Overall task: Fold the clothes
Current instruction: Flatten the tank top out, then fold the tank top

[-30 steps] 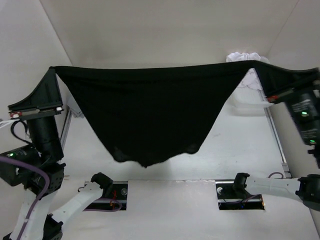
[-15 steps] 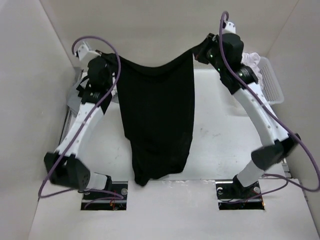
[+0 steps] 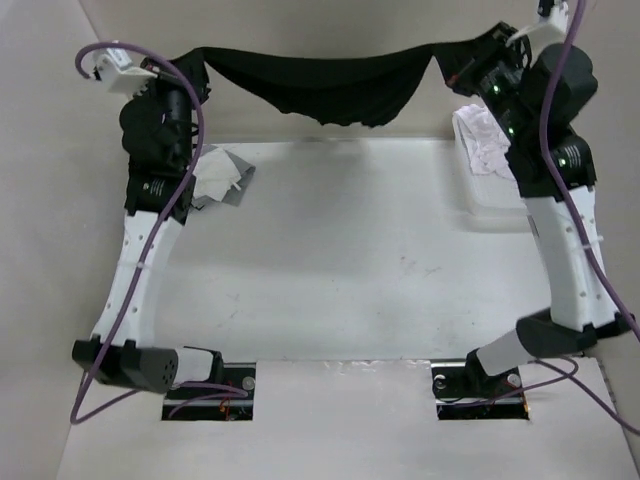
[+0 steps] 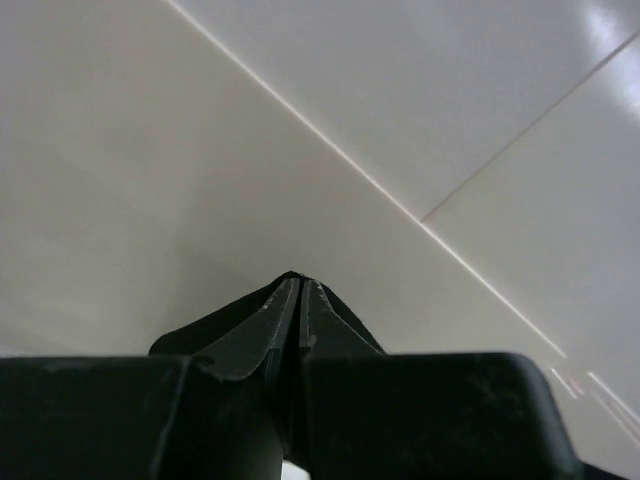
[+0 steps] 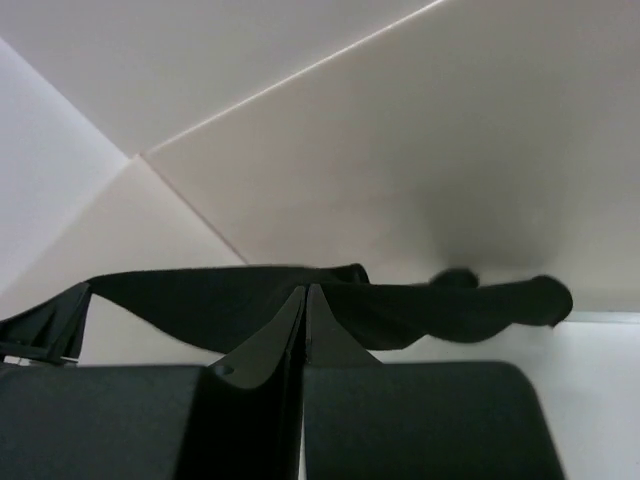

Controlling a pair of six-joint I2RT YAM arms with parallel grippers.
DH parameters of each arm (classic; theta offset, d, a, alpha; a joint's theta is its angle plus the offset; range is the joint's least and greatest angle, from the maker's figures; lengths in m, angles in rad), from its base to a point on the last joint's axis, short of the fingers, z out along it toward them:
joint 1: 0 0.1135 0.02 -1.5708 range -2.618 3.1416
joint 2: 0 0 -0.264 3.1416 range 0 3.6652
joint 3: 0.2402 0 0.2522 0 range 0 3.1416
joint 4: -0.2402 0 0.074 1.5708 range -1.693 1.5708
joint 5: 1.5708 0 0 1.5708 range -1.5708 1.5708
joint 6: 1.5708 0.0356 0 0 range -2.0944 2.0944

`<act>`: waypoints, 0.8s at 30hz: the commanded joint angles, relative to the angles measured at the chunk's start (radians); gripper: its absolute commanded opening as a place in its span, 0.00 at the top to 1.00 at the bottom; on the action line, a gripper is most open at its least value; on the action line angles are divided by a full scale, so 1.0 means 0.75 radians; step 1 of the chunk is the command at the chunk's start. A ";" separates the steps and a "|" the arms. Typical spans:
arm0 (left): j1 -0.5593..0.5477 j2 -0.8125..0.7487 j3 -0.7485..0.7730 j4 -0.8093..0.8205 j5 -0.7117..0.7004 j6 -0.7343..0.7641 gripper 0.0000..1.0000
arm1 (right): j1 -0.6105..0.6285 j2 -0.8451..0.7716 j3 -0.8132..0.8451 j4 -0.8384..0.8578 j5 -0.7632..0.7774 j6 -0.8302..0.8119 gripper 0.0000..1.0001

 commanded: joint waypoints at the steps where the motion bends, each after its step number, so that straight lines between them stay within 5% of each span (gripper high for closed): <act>1: -0.007 -0.131 -0.183 0.100 0.010 0.032 1.00 | -0.008 -0.161 -0.350 0.145 -0.012 0.020 1.00; 9: -0.150 -0.610 -1.154 0.262 -0.117 -0.074 1.00 | 0.059 -0.822 -1.589 0.444 0.094 0.141 1.00; 14: -0.267 -1.010 -1.578 -0.018 -0.195 -0.064 1.00 | 0.288 -1.196 -2.175 0.359 0.246 0.251 1.00; 18: -0.336 -1.342 -1.744 -0.394 -0.203 -0.178 1.00 | 0.525 -1.480 -2.429 0.134 0.305 0.455 1.00; 24: -0.455 -1.602 -1.702 -0.793 -0.244 -0.342 1.00 | 0.877 -1.622 -2.395 -0.169 0.463 0.665 1.00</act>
